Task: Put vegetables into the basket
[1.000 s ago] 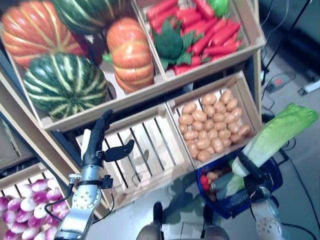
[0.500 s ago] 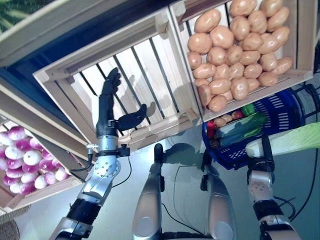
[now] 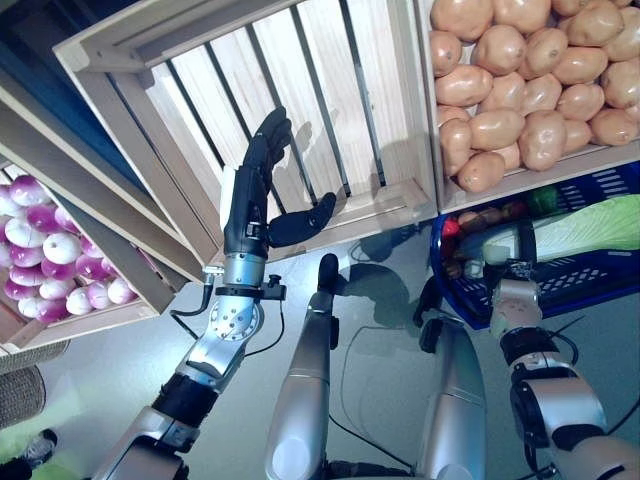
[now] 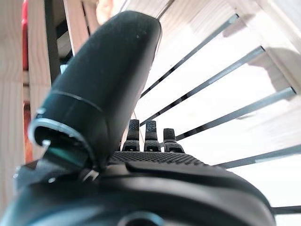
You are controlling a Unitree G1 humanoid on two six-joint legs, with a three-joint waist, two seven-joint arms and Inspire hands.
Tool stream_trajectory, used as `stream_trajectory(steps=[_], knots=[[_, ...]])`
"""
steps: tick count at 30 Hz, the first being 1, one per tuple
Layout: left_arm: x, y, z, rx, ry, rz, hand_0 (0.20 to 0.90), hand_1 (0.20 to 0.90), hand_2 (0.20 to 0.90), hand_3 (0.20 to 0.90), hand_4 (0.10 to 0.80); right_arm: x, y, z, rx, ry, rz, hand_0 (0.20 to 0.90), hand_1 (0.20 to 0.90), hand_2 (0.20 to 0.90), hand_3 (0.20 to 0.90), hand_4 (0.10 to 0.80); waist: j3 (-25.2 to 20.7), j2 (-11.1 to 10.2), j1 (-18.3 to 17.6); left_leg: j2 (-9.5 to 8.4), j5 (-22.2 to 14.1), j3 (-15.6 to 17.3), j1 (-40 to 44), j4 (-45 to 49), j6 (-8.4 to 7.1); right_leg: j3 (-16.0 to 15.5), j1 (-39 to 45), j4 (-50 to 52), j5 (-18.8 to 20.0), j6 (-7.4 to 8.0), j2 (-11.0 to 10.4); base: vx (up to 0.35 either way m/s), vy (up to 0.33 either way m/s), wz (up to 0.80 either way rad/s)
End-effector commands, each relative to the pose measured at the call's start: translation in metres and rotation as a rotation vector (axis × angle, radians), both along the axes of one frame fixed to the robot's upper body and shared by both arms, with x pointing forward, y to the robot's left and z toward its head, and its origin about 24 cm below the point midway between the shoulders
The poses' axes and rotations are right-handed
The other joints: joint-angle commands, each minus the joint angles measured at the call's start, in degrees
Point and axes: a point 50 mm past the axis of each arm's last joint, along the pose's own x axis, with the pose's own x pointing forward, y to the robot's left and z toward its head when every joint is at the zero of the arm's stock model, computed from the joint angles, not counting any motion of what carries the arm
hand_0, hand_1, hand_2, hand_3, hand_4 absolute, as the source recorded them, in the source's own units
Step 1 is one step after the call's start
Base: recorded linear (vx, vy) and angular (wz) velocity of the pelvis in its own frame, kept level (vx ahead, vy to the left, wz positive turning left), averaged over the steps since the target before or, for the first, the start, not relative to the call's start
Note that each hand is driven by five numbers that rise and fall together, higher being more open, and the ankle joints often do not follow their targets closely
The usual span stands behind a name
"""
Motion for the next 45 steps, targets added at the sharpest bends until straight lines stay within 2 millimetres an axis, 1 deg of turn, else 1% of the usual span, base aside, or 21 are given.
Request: stream_trajectory(steps=[1, 2, 3, 4, 5, 8, 12, 15, 19, 22, 25, 27, 30, 32, 33, 36, 38, 39, 41, 44, 45], knots=[[-0.008, -0.005, 0.036, -0.216, -0.164, -0.167, 0.900, 0.900, 0.900, 0.900, 0.800, -0.010, -0.034, 0.009, 0.083, 0.013, -0.113, 0.300, 0.300, 0.300, 0.300, 0.400, -0.16, 2.12, -0.01, -6.20, -1.56, 2.47, -5.45, 5.61, 6.08, -1.81, 1.61, -2.22, 4.58, -3.64, 4.17, -0.012, -0.037, 0.04], [-0.008, -0.004, 0.035, -0.226, -0.160, -0.172, 0.900, 0.900, 0.900, 0.900, 0.800, -0.010, -0.035, 0.007, 0.093, 0.015, -0.114, 0.300, 0.300, 0.300, 0.300, 0.400, -0.16, 2.18, 0.00, -6.19, -1.61, 2.49, -5.52, 5.66, 6.11, -1.81, 1.54, -2.13, 4.54, -3.66, 4.17, 0.000, -0.035, 0.05], [-0.009, -0.005, 0.032, -0.249, -0.148, -0.196, 0.900, 0.900, 0.900, 0.900, 0.800, -0.011, -0.034, 0.004, 0.135, 0.017, -0.123, 0.371, 0.371, 0.371, 0.371, 0.447, -0.16, 2.37, 0.04, -6.25, -1.70, 2.56, -5.77, 5.95, 6.19, -1.82, 1.30, -1.89, 4.55, -3.78, 4.23, 0.007, -0.035, 0.03], [-0.009, -0.006, 0.031, -0.260, -0.140, -0.218, 0.900, 0.900, 0.900, 0.900, 0.800, -0.011, -0.033, 0.001, 0.185, 0.018, -0.134, 0.493, 0.493, 0.493, 0.493, 0.529, -0.16, 2.59, 0.11, -6.32, -1.89, 2.50, -6.18, 6.62, 6.18, -1.86, 0.96, -1.17, 4.45, -3.89, 4.37, 0.007, -0.044, 0.04], [-0.010, -0.007, 0.030, -0.255, -0.142, -0.223, 0.900, 0.900, 0.900, 0.900, 0.800, -0.012, -0.033, 0.000, 0.214, 0.021, -0.145, 0.900, 0.900, 0.900, 0.900, 0.800, -0.16, 2.67, 0.18, -6.35, -1.99, 2.45, -6.11, 6.62, 6.19, -1.93, 1.07, -1.14, 4.32, -3.93, 4.41, -0.001, -0.036, 0.05], [-0.012, -0.007, 0.031, -0.272, -0.141, -0.246, 0.900, 0.900, 0.900, 0.900, 0.800, -0.016, -0.037, -0.004, 0.247, 0.048, -0.189, 0.900, 0.900, 0.900, 0.900, 0.800, -0.16, 2.80, 0.41, -6.31, -1.75, 2.36, -5.34, 5.97, 6.30, -2.35, 1.84, -1.58, 4.26, -4.08, 4.57, -0.008, -0.032, 0.04], [-0.014, -0.002, 0.026, -0.320, -0.111, -0.290, 0.900, 0.900, 0.900, 0.900, 0.800, -0.025, -0.040, -0.018, 0.243, 0.082, -0.216, 0.900, 0.900, 0.900, 0.900, 0.800, -0.16, 2.69, 0.45, -6.09, -1.85, 2.26, -2.62, 5.43, 5.80, -2.87, 4.85, -2.35, 4.03, -4.16, 4.90, 0.029, -0.018, 0.01], [-0.018, -0.002, 0.025, -0.330, -0.099, -0.345, 0.900, 0.900, 0.900, 0.900, 0.800, -0.026, -0.037, -0.018, 0.215, 0.046, -0.196, 0.900, 0.900, 0.900, 0.900, 0.800, -0.16, 2.07, 0.68, -5.79, -1.04, 1.81, 1.60, 3.05, 5.29, -3.40, 10.16, -5.75, 3.99, -4.25, 5.36, 0.056, -0.005, -0.03], [-0.023, 0.005, 0.023, -0.322, -0.106, -0.376, 0.900, 0.900, 0.900, 0.900, 0.800, -0.036, -0.028, -0.034, 0.167, 0.029, -0.177, 0.900, 0.900, 0.900, 0.900, 0.800, -0.17, 1.05, 0.42, -5.19, 0.60, 1.57, 8.47, -2.03, 4.00, -4.04, 18.09, -12.16, 4.70, -3.83, 6.49, 0.064, 0.002, -0.12], [-0.025, 0.008, 0.016, -0.314, -0.083, -0.350, 0.900, 0.900, 0.900, 0.900, 0.800, -0.044, -0.016, -0.044, 0.060, 0.045, -0.140, 0.900, 0.900, 0.900, 0.900, 0.800, -2.58, -0.05, 0.32, -4.59, 2.15, 1.84, 13.66, -7.35, 3.13, -4.98, 24.78, -18.49, 5.50, -4.05, 7.41, 0.118, 0.025, -0.13], [-0.024, 0.010, 0.005, -0.297, -0.031, -0.342, 0.900, 0.900, 0.900, 0.900, 0.800, -0.057, -0.009, -0.051, -0.088, 0.098, -0.104, 0.900, 0.900, 0.900, 0.900, 0.800, -5.52, -0.68, -0.32, -3.89, 3.10, 1.88, 18.64, -12.13, 2.97, -5.26, 29.66, -22.47, 5.75, -4.12, 7.72, 0.141, 0.087, -0.11], [-0.025, 0.008, -0.003, -0.276, 0.007, -0.366, 0.900, 0.900, 0.900, 0.900, 0.800, -0.069, -0.008, -0.060, -0.149, 0.119, -0.070, 0.900, 0.900, 0.900, 0.900, 0.800, -7.51, -0.81, -0.80, -3.14, 3.91, 2.21, 21.62, -15.39, 2.91, -5.08, 32.14, -25.15, 6.47, -3.88, 7.54, 0.148, 0.113, -0.15], [-0.030, 0.001, -0.021, -0.162, 0.097, -0.442, 0.900, 0.900, 0.900, 0.900, 0.800, -0.101, -0.008, -0.083, -0.346, 0.198, 0.005, 0.900, 0.900, 0.900, 0.900, 0.800, -11.73, -1.32, -1.94, -2.07, 5.33, 2.75, 27.48, -21.40, 3.06, -4.47, 37.03, -30.34, 8.57, -2.96, 7.22, 0.175, 0.127, -0.03], [-0.031, -0.002, -0.026, -0.117, 0.122, -0.472, 0.900, 0.900, 0.900, 0.900, 0.800, -0.105, -0.007, -0.084, -0.407, 0.213, 0.031, 0.900, 0.900, 0.900, 0.900, 0.800, -12.54, -1.46, -2.24, -1.88, 5.62, 2.92, 28.48, -22.51, 3.10, -4.37, 37.93, -31.39, 9.06, -2.76, 7.15, 0.129, 0.102, 0.07], [-0.035, -0.005, -0.038, -0.065, 0.193, -0.511, 0.900, 0.900, 0.900, 0.900, 0.800, -0.119, -0.003, -0.093, -0.500, 0.248, 0.099, 0.900, 0.900, 0.900, 0.900, 0.800, -15.02, -1.61, -3.24, -1.53, 5.55, 3.69, 31.70, -24.61, 3.15, -3.67, 40.59, -33.54, 9.72, -2.21, 6.83, 0.226, 0.179, 0.07], [-0.039, -0.004, -0.062, 0.061, 0.316, -0.558, 0.900, 0.900, 0.900, 0.900, 0.800, -0.141, -0.007, -0.108, -0.571, 0.276, 0.180, 0.900, 0.900, 0.900, 0.900, 0.800, -18.40, -1.58, -4.53, -1.29, 4.79, 4.82, 36.54, -27.05, 3.33, -3.19, 44.78, -36.29, 10.24, -1.40, 6.47, 0.252, 0.179, -0.07], [-0.042, -0.005, -0.080, 0.096, 0.417, -0.588, 0.900, 0.900, 0.900, 0.900, 0.800, -0.152, -0.006, -0.116, -0.633, 0.339, 0.264, 0.900, 0.900, 0.900, 0.900, 0.800, -20.02, -1.59, -5.26, -1.34, 4.03, 5.32, 38.25, -27.04, 3.53, -2.97, 46.19, -36.80, 10.42, -0.96, 6.05, 0.195, 0.148, -0.05], [-0.047, -0.006, -0.101, 0.124, 0.540, -0.620, 0.900, 0.900, 0.900, 0.900, 0.800, -0.159, -0.005, -0.122, -0.722, 0.391, 0.367, 0.900, 0.900, 0.900, 0.900, 0.800, -21.17, -1.48, -5.78, -1.39, 3.52, 5.68, 39.84, -27.46, 3.85, -2.84, 47.26, -37.03, 10.43, -0.50, 5.69, 0.183, 0.150, -0.04], [-0.059, -0.006, -0.136, 0.192, 0.697, -0.625, 0.900, 0.900, 0.900, 0.900, 0.800, -0.167, 0.006, -0.132, -0.870, 0.435, 0.579, 0.900, 0.900, 0.900, 0.900, 0.800, -22.85, -1.56, -6.72, -1.46, 2.69, 6.47, 42.09, -28.19, 4.33, -2.33, 48.35, -37.25, 10.38, 0.19, 5.38, 0.154, 0.128, -0.03], [-0.078, 0.006, -0.183, 0.300, 0.910, -0.578, 0.900, 0.900, 0.900, 0.900, 0.800, -0.175, 0.018, -0.144, -1.006, 0.471, 0.869, 0.900, 0.900, 0.900, 0.900, 0.800, -24.45, -1.84, -7.70, -1.37, 2.17, 7.07, 44.69, -29.82, 4.78, -1.65, 49.80, -38.16, 10.62, 1.08, 5.00, 0.088, 0.085, -0.13], [-0.083, 0.012, -0.193, 0.320, 0.962, -0.559, 0.900, 0.900, 0.900, 0.900, 0.800, -0.179, 0.019, -0.148, -1.019, 0.482, 0.933, 0.900, 0.900, 0.900, 0.900, 0.800, -24.78, -1.94, -7.93, -1.38, 1.98, 7.28, 45.31, -30.16, 4.89, -1.41, 50.17, -38.45, 10.69, 1.29, 4.92, 0.057, 0.074, -0.11]])
